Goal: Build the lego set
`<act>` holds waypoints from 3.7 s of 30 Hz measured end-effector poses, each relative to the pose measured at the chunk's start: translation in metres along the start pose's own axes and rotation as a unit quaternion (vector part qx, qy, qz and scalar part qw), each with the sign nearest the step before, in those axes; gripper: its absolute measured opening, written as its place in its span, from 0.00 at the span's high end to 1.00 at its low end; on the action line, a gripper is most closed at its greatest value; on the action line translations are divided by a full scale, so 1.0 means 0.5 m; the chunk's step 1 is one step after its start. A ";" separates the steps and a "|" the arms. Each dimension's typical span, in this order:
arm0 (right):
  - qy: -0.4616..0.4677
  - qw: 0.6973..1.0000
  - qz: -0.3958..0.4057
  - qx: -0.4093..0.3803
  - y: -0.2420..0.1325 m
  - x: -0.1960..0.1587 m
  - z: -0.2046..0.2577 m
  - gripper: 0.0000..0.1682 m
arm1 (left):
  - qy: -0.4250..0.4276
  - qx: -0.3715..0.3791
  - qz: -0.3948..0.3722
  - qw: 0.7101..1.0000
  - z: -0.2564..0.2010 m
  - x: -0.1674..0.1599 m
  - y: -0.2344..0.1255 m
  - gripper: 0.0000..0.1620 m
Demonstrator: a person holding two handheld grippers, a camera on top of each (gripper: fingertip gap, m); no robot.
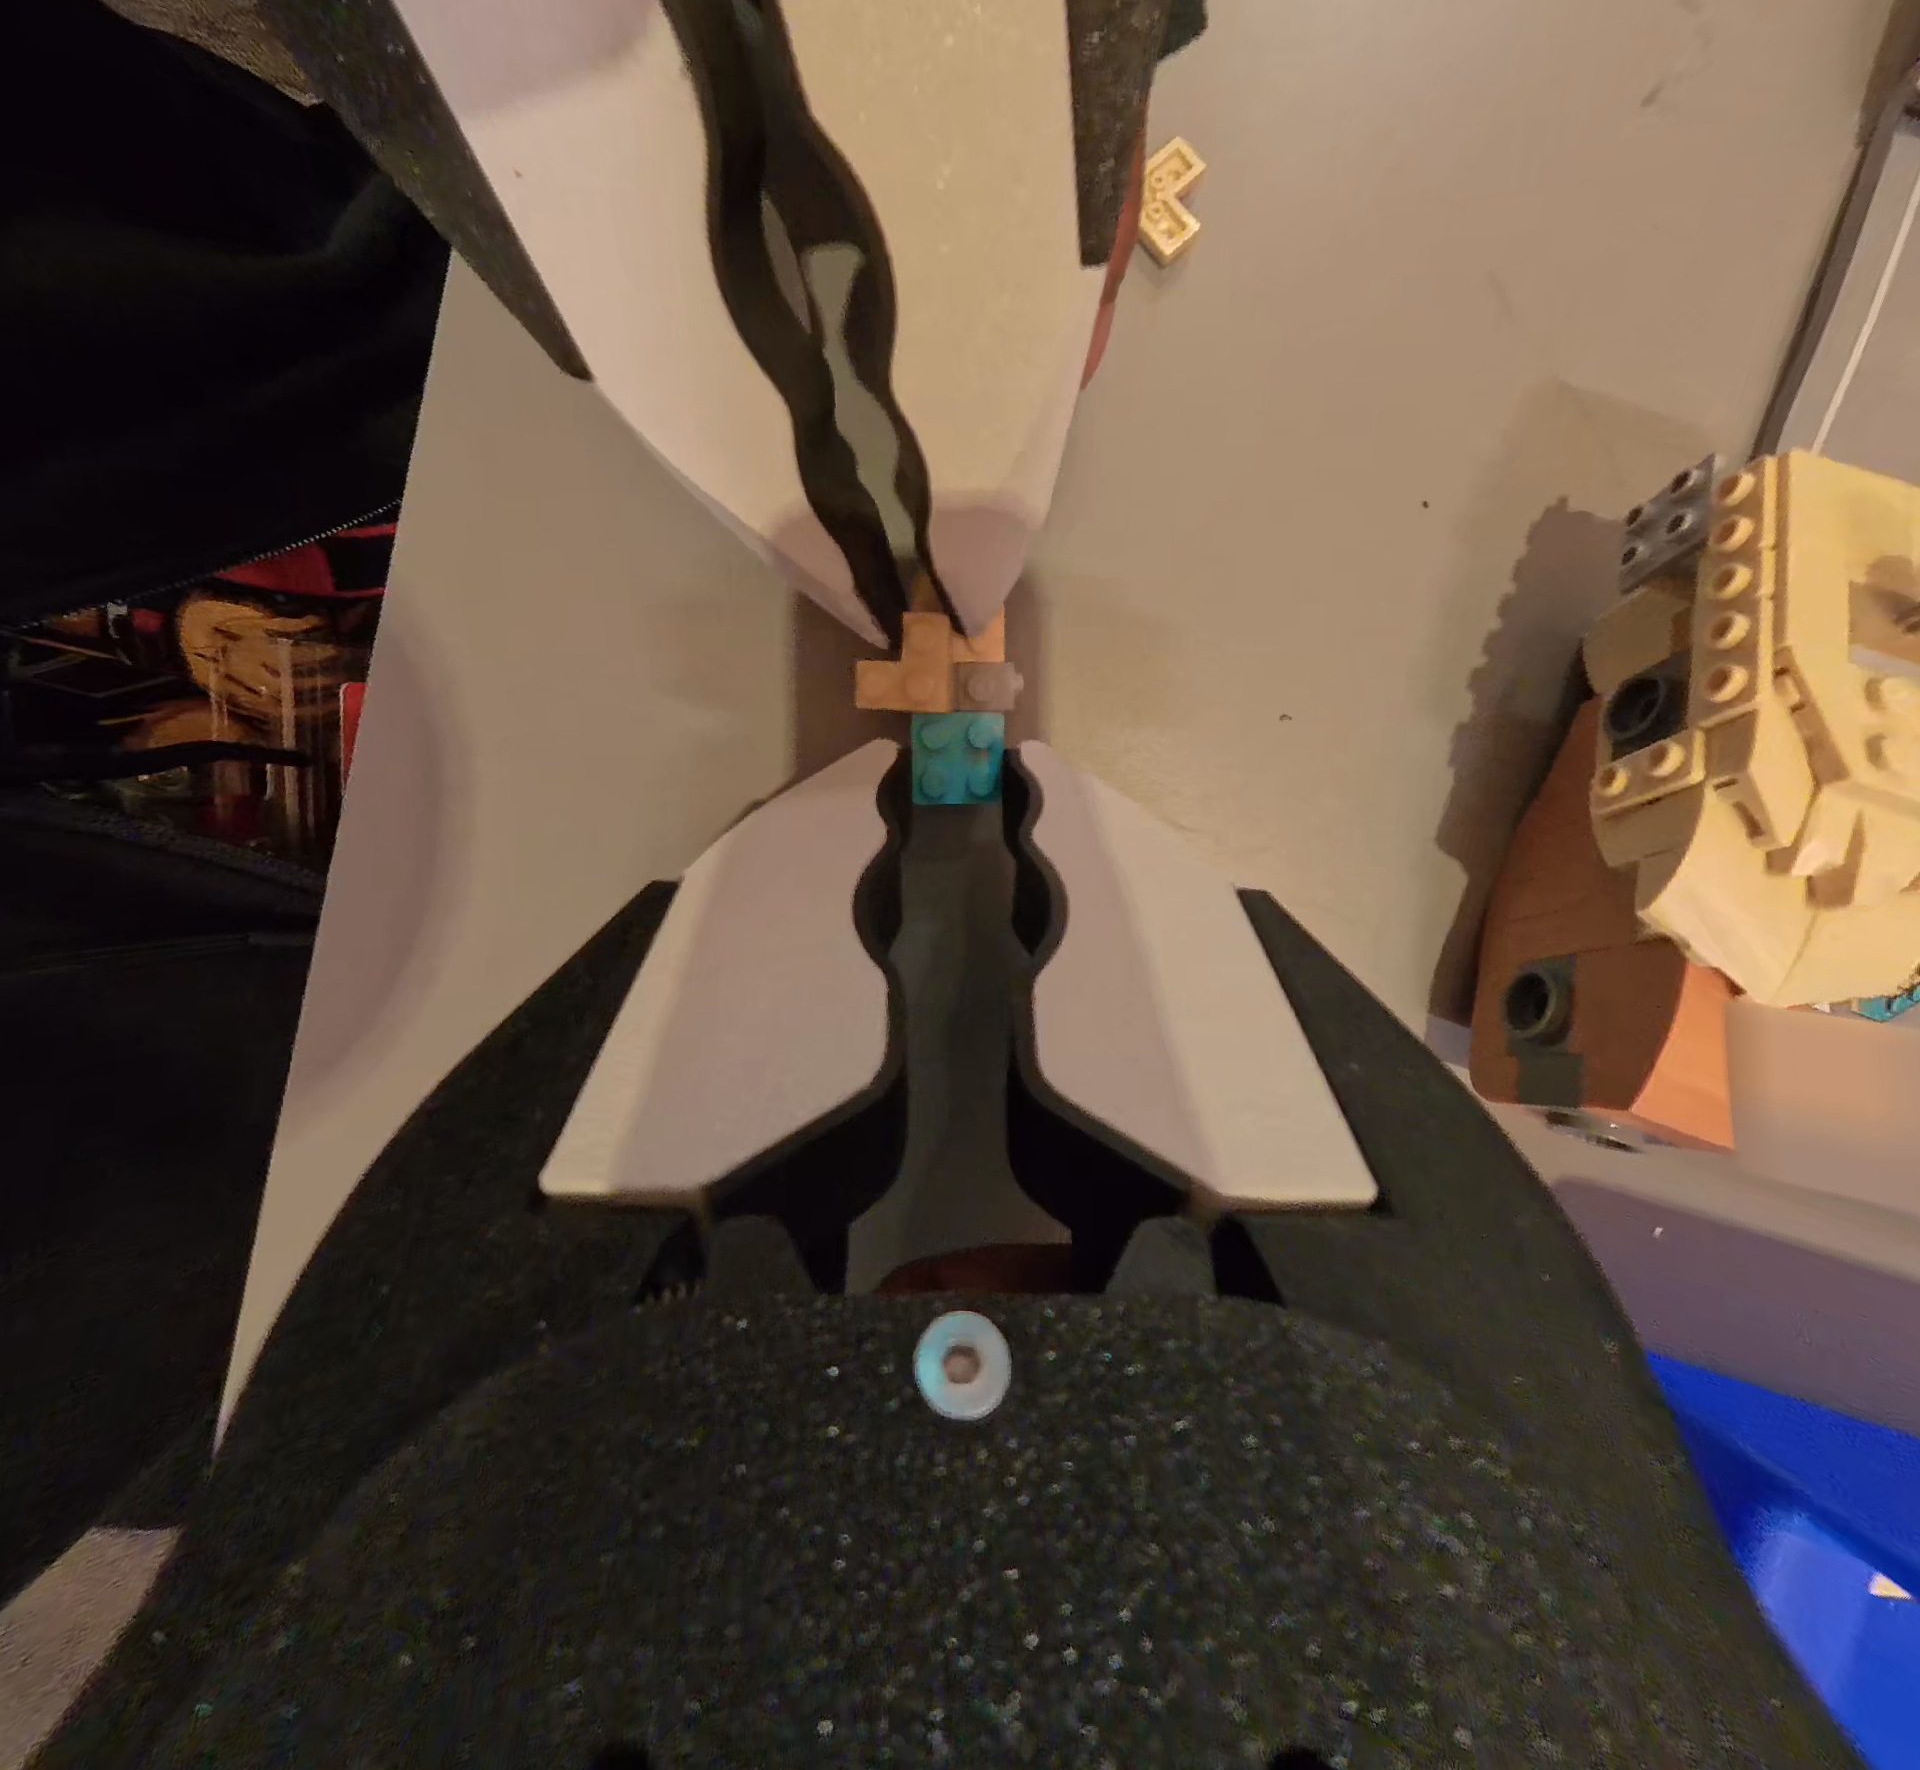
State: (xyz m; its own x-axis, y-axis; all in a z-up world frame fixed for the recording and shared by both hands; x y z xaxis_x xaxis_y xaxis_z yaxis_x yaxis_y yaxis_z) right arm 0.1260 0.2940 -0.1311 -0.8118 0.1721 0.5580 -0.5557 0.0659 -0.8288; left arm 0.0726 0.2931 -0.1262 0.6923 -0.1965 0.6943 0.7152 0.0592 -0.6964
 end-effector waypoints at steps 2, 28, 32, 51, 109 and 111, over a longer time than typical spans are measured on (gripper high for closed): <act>0.000 1.000 0.000 -0.009 -0.002 0.002 -0.002 0.91 | -0.022 0.004 0.005 1.000 0.003 0.000 0.001 0.95; -0.011 0.999 0.017 -0.038 0.009 -0.003 -0.007 0.90 | -0.059 0.024 0.044 0.997 0.009 -0.017 0.004 0.91; -0.008 0.999 0.019 -0.035 0.011 -0.006 -0.007 0.91 | -0.071 0.021 0.018 0.997 0.000 -0.006 -0.012 0.93; -0.008 0.999 0.018 -0.026 0.014 -0.010 -0.011 0.91 | -0.062 -0.040 0.030 0.997 -0.043 -0.010 0.017 0.95; -0.029 0.999 -0.001 -0.022 0.012 0.005 0.004 0.90 | -0.043 0.012 0.045 0.998 0.011 -0.004 0.000 0.94; -0.031 0.999 -0.001 -0.022 0.012 0.006 0.005 0.90 | -0.041 0.010 0.045 0.998 0.011 -0.004 0.000 0.94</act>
State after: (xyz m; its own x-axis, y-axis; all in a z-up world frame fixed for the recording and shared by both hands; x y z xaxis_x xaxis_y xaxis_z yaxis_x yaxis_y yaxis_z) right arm 0.1200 0.2924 -0.1344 -0.8203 0.1116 0.5609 -0.5507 0.1102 -0.8274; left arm 0.0714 0.2990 -0.1266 0.7584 -0.1091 0.6426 0.6514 0.0932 -0.7530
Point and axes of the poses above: each gripper's, where its closed fingertips meet, y out along the fingers, x out of its top, z = x × y across the jaws, the point moved 3 cm from there along -y, back along the fingers
